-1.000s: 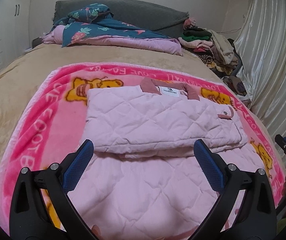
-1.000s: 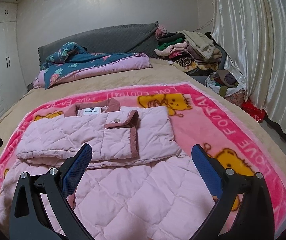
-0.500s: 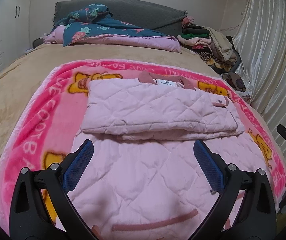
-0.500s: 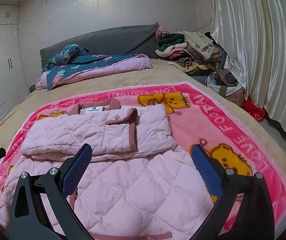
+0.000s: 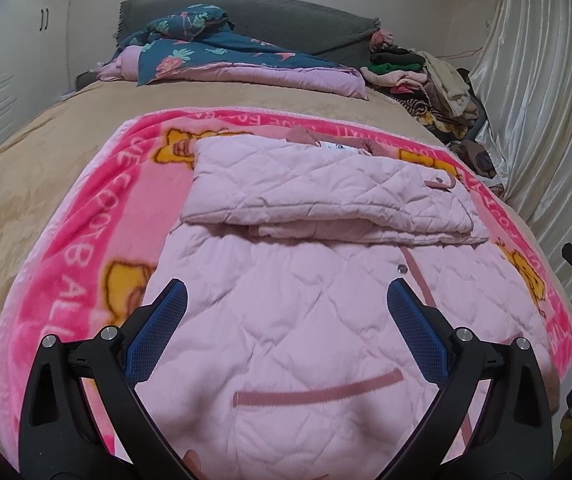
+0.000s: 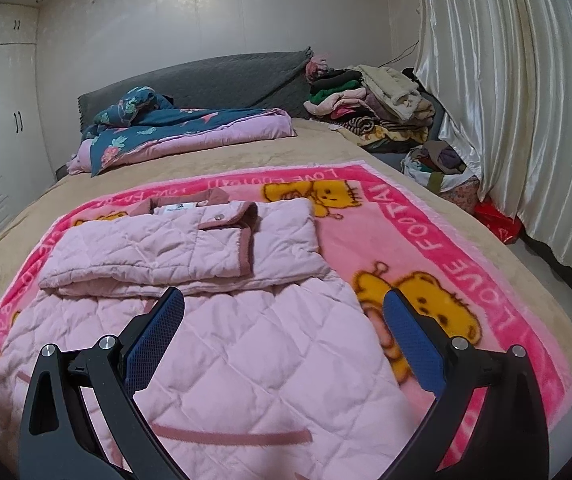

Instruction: Fold large clothes

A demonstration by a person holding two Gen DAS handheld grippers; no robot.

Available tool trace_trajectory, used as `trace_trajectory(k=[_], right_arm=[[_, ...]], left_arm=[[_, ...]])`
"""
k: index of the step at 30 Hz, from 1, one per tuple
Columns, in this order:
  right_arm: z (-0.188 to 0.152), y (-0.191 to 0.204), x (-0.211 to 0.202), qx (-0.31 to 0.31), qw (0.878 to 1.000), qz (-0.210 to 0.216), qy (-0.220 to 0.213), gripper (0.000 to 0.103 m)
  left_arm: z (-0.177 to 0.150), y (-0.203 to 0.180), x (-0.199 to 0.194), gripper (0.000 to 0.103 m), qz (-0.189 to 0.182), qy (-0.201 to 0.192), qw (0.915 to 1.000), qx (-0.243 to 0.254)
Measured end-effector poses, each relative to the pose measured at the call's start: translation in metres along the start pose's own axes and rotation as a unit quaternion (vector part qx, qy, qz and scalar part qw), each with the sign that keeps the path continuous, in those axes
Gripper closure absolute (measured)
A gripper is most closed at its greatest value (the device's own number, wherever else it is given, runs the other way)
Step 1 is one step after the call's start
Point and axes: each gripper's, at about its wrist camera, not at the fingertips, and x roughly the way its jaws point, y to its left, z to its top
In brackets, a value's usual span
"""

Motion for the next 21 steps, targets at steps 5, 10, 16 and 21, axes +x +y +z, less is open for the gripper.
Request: trace_trajectory(k=[5,10,16,21], right_arm=[[-0.012,-0.008,-0.013,-0.006,1.0,-0.009,-0.009,0.004],[-0.021,-0.016,-0.025,-0.005,1.0,-0.017,-0.019,0.004],[-0.037,-0.024,-0.032,-0.008,1.0,-0.025,-0.018,0.004],[-0.048,-0.032,-0.036,-0.01,0.999,-0.03,-0.013,0.004]], left_arm=[[-0.014,0.002,-0.008,0.009,0.009,0.002,1.0,0.002],[-0.026,0.005,-0.016,0.009,0.015,0.0,0.9999,0.0],[-0.039,0.012,-0.026,0.009,0.023,-0.003,0.9997,-0.005],[-0.052,0.023,-0.032,0.009,0.028,0.005,0.9994,-0.018]])
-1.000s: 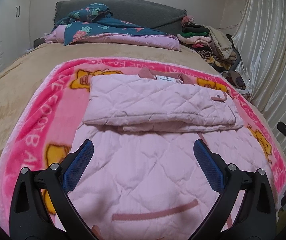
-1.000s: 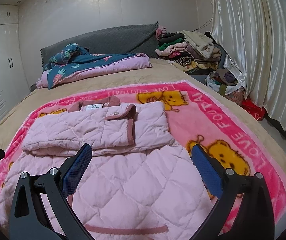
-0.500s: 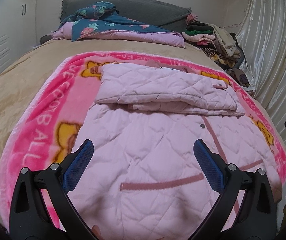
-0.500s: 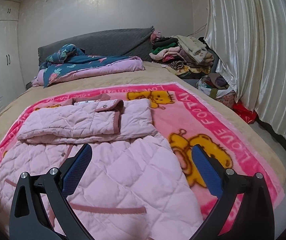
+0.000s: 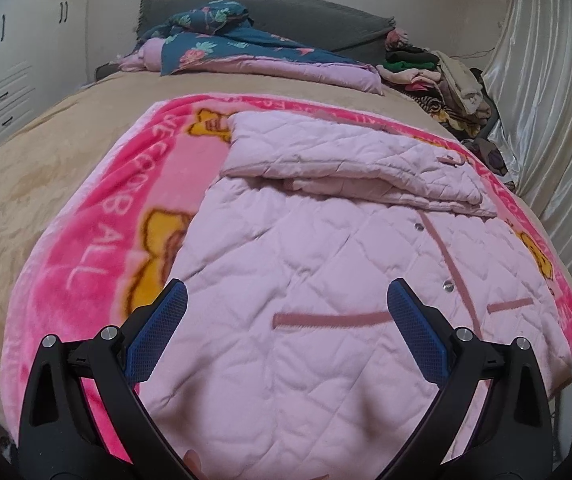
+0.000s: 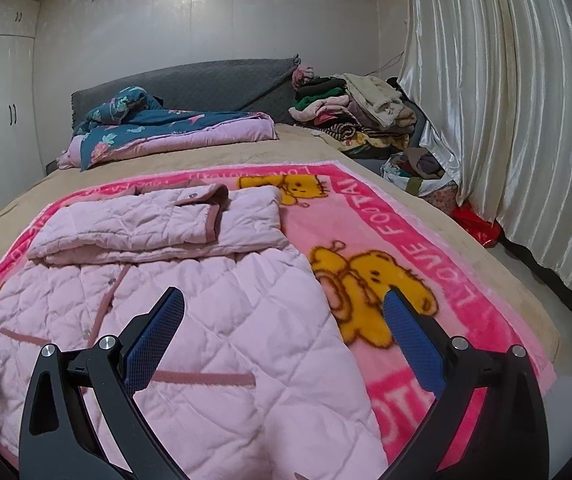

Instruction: Fold large clothes

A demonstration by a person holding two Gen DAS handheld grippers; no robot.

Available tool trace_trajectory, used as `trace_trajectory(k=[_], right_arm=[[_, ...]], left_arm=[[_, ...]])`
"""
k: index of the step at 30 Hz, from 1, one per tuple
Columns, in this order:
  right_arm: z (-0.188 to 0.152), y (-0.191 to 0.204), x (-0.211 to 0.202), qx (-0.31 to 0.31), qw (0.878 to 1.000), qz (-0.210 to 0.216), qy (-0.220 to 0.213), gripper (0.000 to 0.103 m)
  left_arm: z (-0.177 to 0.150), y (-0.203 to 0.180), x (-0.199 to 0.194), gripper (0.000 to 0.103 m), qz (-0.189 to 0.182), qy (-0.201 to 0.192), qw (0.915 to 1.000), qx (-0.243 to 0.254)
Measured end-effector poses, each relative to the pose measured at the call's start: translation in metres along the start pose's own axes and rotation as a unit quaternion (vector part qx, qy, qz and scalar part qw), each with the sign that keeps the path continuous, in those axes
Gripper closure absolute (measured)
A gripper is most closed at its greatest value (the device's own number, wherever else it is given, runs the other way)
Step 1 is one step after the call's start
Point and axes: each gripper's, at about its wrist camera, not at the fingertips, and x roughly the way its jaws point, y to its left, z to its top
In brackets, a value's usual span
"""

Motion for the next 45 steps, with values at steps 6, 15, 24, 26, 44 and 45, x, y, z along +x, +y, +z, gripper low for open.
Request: trace_trajectory(k=[6,15,24,26,44,45], right_arm=[[-0.014,-0.009,0.001,0.005,1.0,-0.006,0.013,0.004],[-0.052,-0.029,0.008,0.012,0.998,-0.022,0.057,0.004],[-0.089,-0.043,0.011,0.013,0.995,-0.028,0.095,0.004],[-0.097,-0.046,0.012,0.014,0.994,-0.024,0.102,0.004],[-0.125,-0.046,0.016,0.02,0.988,0.063,0.139,0.05],[-0.123,-0.043,0.014,0.013,0.989,0.064,0.135,0.058]], left_arm=[[-0.014,0.018,-0.003,0.009,0.015,0.017,0.9995,-0.019],[-0.034,0.044,-0.002,0.009,0.055,0.056,0.996,-0.041],[-0.059,0.075,-0.005,0.009,0.057,0.095,0.9895,-0.093],[-0.066,0.08,-0.006,0.009,0.046,0.105,0.988,-0.104],[-0.078,0.047,0.013,0.034,0.023,0.154,0.9863,-0.055],[-0.078,0.044,0.012,0.039,0.022,0.149,0.9874,-0.049]])
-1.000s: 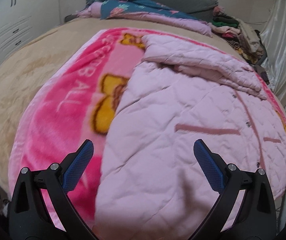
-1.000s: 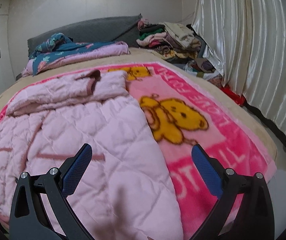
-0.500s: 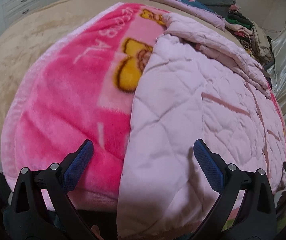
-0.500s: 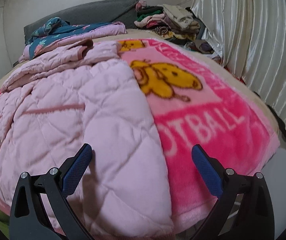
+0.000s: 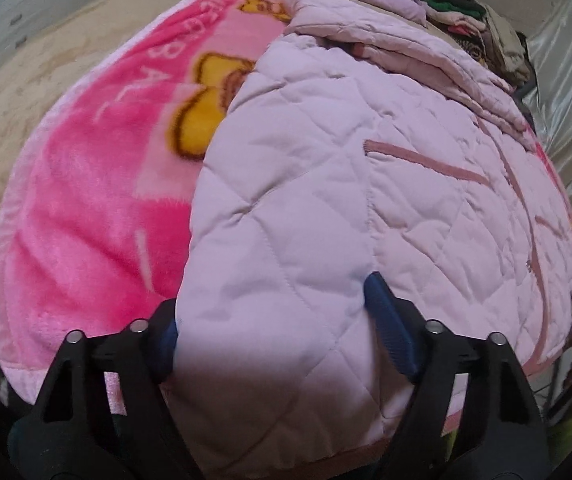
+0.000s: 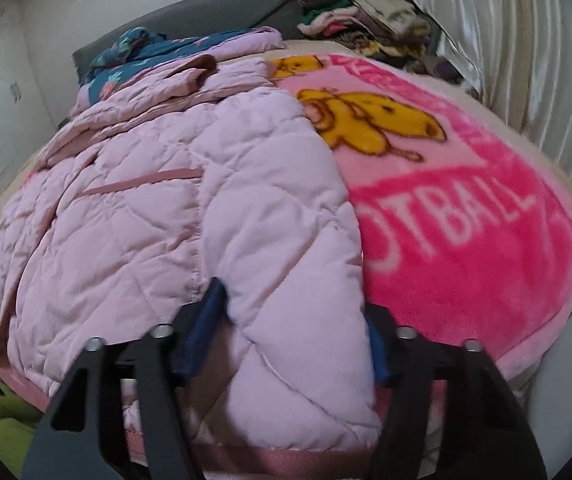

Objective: Fold large clothes
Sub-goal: 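Grasp the jacket hem with both tools, then lift the hem with both tools and fold it toward the collar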

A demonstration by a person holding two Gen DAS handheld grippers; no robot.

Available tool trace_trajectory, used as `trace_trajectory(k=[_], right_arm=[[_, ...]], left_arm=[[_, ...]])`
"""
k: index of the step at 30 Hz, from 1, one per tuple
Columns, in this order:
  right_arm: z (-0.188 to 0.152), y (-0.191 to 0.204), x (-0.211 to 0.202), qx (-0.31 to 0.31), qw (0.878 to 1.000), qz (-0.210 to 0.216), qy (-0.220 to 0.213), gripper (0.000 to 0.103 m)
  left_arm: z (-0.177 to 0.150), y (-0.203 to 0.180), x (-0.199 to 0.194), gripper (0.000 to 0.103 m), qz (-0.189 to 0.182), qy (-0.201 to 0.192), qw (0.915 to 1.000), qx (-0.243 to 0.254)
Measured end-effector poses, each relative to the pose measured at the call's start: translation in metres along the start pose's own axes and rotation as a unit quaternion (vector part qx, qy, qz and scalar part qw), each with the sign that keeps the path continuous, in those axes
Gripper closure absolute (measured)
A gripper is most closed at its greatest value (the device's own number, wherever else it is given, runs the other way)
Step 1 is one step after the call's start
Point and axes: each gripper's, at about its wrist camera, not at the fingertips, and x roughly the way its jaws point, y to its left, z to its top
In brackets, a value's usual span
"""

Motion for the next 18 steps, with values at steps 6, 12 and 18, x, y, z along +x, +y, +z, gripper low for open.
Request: trace_trajectory(k=[6,12,18], right_arm=[[0.008,0.007,-0.01,-0.021,1.0,0.005,-0.014,0.079],[0.022,0.011,-0.023,-0.027,0.999,0.016,-0.032,0.082],[0.034,0.014,-0.036,-0.031,0.998,0.026,-0.053,0.083]], left_arm=[[-0.002,-0.014,-0.009,0.078,-0.002,-0.032,0.9992,0.023],[0.003,-0.023,-0.021,0.091,-0.006,-0.06,0.9976,0.035],[0.01,-0.025,-0.034,0.093,-0.016,-0.087,0.9956,0.031]])
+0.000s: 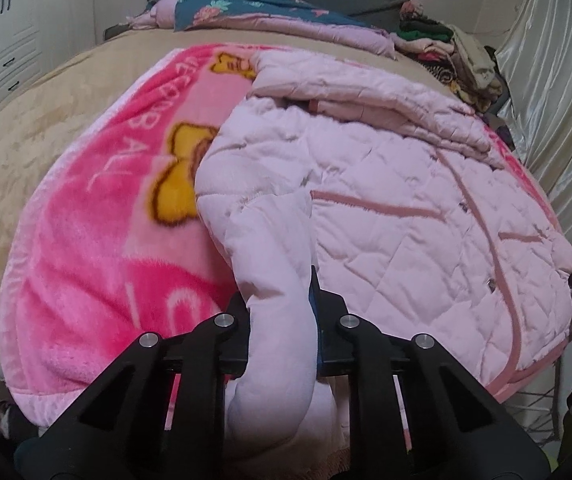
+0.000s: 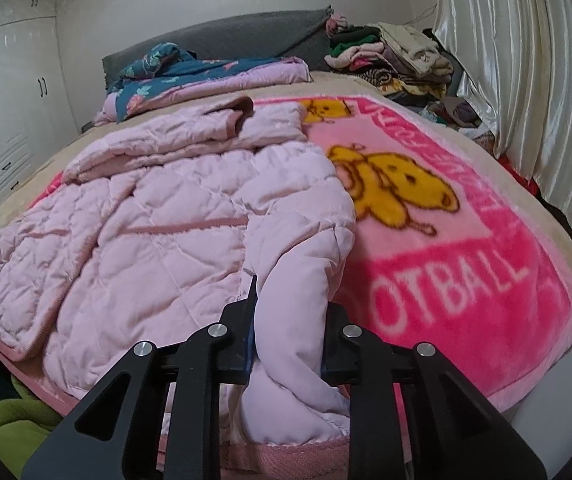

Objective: Fold large clothes
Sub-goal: 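Lift the hem with both tools and fold it toward the collar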

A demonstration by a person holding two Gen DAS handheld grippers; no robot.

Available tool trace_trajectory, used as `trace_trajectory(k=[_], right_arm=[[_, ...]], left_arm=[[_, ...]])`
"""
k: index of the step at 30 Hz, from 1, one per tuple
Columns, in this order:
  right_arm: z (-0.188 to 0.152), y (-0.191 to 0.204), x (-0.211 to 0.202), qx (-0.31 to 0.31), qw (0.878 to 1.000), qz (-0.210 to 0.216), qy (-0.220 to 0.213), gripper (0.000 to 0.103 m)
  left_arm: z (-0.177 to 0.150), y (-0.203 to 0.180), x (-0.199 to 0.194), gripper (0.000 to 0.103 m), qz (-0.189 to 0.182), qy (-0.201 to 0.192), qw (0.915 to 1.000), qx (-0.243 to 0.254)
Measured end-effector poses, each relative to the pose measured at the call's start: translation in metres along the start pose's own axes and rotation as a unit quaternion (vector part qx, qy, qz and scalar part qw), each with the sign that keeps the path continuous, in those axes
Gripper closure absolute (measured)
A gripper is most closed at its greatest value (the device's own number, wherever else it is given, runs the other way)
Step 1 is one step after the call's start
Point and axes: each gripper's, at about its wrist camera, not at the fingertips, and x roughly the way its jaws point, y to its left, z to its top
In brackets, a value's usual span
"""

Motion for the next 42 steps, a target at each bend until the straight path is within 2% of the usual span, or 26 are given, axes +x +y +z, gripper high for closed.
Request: trace_trajectory(k=[12,19,33,42], right_arm=[[0.044,0.01,-0.022,-0.008,0.998,0.026,-0.061,0.083],[0.066,0.011,-0.025,-0.001,0.996,0.042,-0.081,0.083],[0.118,0.011,-0.016,0.011,0.991,0.05,-0.121,0.084],[0.148,0.003,-0.006,0.034,0.988,0.056,-0.137,0.084]], left_arm=[[0.036,-0.01,-0.017,0.093,-0.014,-0.043,0.999,-0.003],[0.055,-0.014,-0.021,0.093,-0.019,-0.056,0.9982,-0.002],[0.104,-0.009,-0.029,0.093,-0.032,-0.085,0.9957,-0.017],[0.14,-0.015,-0.033,0.092,-0.027,-0.108,0.9937,-0.014]])
